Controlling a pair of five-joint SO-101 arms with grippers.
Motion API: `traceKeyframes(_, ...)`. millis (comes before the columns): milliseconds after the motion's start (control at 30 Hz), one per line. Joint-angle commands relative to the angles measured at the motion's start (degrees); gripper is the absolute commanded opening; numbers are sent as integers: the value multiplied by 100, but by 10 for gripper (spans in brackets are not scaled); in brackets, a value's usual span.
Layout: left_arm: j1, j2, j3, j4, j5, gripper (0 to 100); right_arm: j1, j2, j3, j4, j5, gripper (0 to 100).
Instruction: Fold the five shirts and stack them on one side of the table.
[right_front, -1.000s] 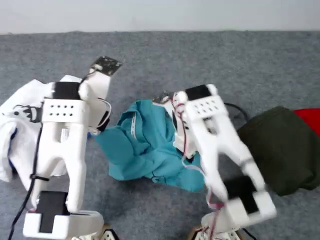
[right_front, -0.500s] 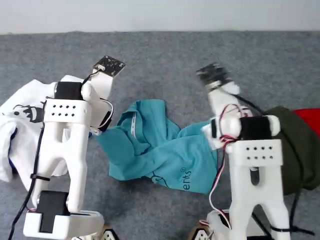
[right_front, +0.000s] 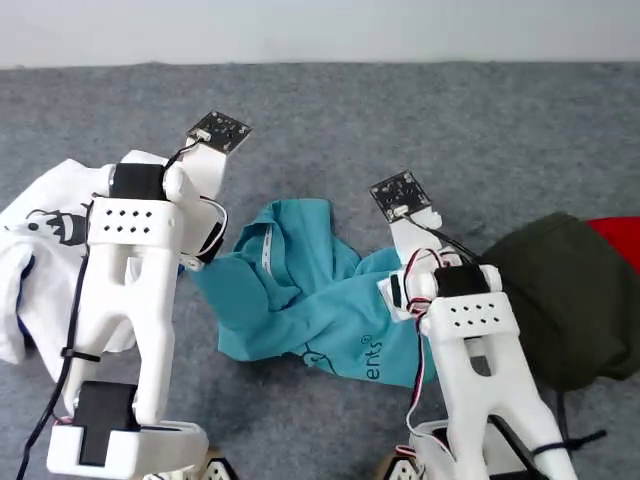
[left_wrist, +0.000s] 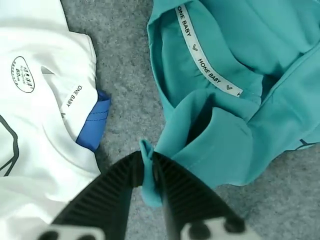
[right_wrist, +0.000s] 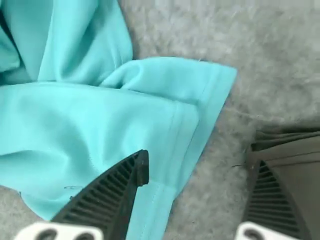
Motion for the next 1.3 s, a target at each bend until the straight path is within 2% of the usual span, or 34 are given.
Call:
traceKeyframes(0, 35, -211, -13, -53, -18, 13, -75, 453, -246, -84, -70, 317)
traceKeyframes(200, 35, -211, -13, -79, -18, 13, -48, 2070, -1530, 251, -70, 317)
traceKeyframes(433, 35, -211, -4, -70, -18, 13, -66, 3275, -2787, 479, -70, 317)
traceKeyframes(633, 35, -211, -4, -53, -18, 13, -31, 3811, -2840, 514, -70, 314)
traceKeyframes(733, 35, -211, -4, -53, -18, 13, -66, 3943, -2840, 514, -35, 258)
traceKeyframes(867, 35, -211, -4, -53, -18, 13, -22, 4110, -2840, 488, 378, 210)
traceKeyframes(1267, 35, -211, -4, -53, -18, 13, -31, 4259, -2875, 338, 527, 208)
